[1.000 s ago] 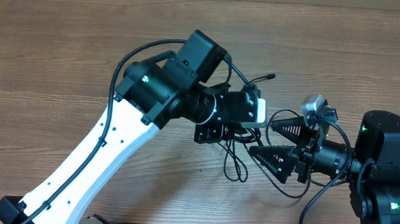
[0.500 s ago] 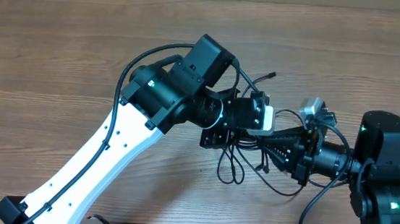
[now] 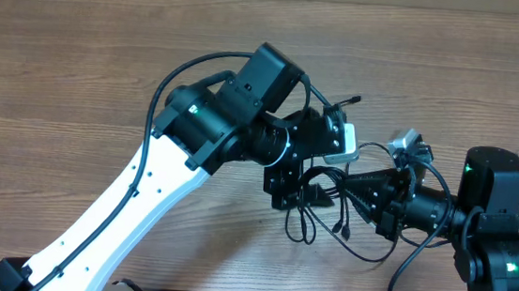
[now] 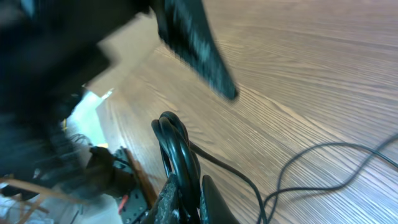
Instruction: Untangle cables
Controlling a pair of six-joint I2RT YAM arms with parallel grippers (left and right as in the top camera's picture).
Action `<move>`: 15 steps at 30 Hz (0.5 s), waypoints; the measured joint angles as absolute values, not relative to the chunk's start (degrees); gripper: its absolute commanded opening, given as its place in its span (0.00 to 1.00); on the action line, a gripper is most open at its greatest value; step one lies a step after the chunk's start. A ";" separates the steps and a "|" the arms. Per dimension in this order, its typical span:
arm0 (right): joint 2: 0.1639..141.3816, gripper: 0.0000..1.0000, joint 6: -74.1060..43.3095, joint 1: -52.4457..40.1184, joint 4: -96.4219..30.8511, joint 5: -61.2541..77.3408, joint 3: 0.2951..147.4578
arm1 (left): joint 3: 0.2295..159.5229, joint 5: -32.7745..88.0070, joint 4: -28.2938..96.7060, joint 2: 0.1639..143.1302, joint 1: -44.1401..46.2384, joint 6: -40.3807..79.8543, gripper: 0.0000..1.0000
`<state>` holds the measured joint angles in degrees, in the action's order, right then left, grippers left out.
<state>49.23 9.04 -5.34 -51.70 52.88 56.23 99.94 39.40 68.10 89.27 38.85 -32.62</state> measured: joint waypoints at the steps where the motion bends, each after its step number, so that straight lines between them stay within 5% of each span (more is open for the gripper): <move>1: 49.23 0.04 8.97 -5.34 -51.70 52.27 56.23 | 100.01 39.00 68.01 88.84 38.54 -30.98 1.00; 15: 49.23 0.04 -7.25 -5.34 -36.56 50.26 56.18 | 101.01 28.10 67.64 83.74 26.06 -0.58 1.00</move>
